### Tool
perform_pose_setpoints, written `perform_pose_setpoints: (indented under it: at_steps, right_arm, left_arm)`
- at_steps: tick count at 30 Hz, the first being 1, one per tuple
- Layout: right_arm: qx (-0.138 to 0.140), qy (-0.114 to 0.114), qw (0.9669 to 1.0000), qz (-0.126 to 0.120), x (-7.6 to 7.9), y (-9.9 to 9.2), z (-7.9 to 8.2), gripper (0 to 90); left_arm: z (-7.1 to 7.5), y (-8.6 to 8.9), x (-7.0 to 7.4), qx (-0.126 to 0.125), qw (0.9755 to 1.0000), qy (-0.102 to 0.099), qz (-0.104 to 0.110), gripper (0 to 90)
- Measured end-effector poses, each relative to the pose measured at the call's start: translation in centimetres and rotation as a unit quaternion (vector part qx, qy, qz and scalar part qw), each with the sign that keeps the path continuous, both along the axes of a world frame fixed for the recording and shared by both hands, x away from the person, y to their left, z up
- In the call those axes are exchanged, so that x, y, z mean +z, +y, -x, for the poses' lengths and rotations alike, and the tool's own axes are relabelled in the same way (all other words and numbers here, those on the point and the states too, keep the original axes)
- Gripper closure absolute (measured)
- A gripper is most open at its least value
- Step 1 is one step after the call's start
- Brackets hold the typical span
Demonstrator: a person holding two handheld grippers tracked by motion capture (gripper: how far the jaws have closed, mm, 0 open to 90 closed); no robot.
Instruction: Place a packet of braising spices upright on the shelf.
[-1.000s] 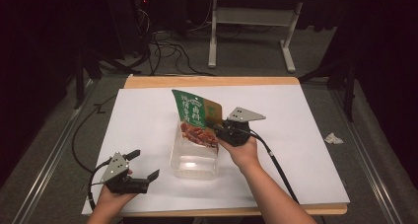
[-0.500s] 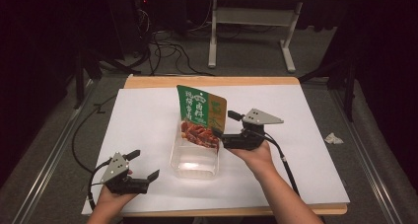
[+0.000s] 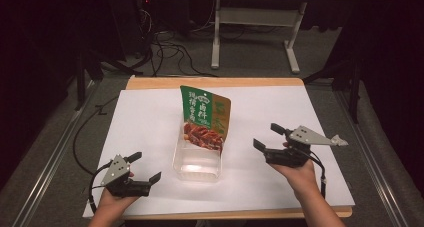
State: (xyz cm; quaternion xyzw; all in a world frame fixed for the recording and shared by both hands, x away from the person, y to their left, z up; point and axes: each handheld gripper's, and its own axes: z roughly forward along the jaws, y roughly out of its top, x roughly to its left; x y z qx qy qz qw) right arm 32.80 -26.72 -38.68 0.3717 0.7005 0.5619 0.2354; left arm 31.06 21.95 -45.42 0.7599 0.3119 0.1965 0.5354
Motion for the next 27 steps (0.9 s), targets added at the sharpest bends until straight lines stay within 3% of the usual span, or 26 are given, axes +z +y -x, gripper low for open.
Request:
perform_pose_setpoints:
  at_steps: [6, 10, 12, 16, 20, 27]
  right_arm:
    - [-0.038, 0.011, 0.9992, 0.010, -1.8, -3.3, 2.6, 14.2]
    - [-0.084, 0.014, 0.9964, 0.003, -4.1, -6.2, 5.2, 13.9]
    - [-0.093, 0.013, 0.9955, 0.015, -4.3, -6.8, 5.4, 13.9]
    - [-0.104, 0.011, 0.9945, -0.006, -4.4, -7.5, 5.1, 13.6]
    - [-0.095, 0.016, 0.9953, 0.006, -5.0, -7.4, 4.7, 13.7]
    - [-0.097, 0.012, 0.9952, 0.004, -5.0, -7.3, 4.7, 14.2]
  left_arm:
    - [0.1, -0.2, 0.0, -0.004, 1.0000, 0.002, -0.003, 3.7]
    - [0.1, -0.4, 0.0, -0.005, 1.0000, 0.002, -0.004, 3.7]
    - [0.0, -0.5, -0.1, -0.006, 1.0000, 0.004, -0.003, 3.7]
    - [-0.1, -0.7, -0.2, -0.006, 0.9999, 0.007, -0.008, 3.7]
    - [-0.2, -0.9, -0.3, -0.005, 0.9999, 0.010, -0.011, 3.7]
    - [-0.1, -0.8, -0.3, -0.005, 0.9999, 0.009, -0.011, 3.7]
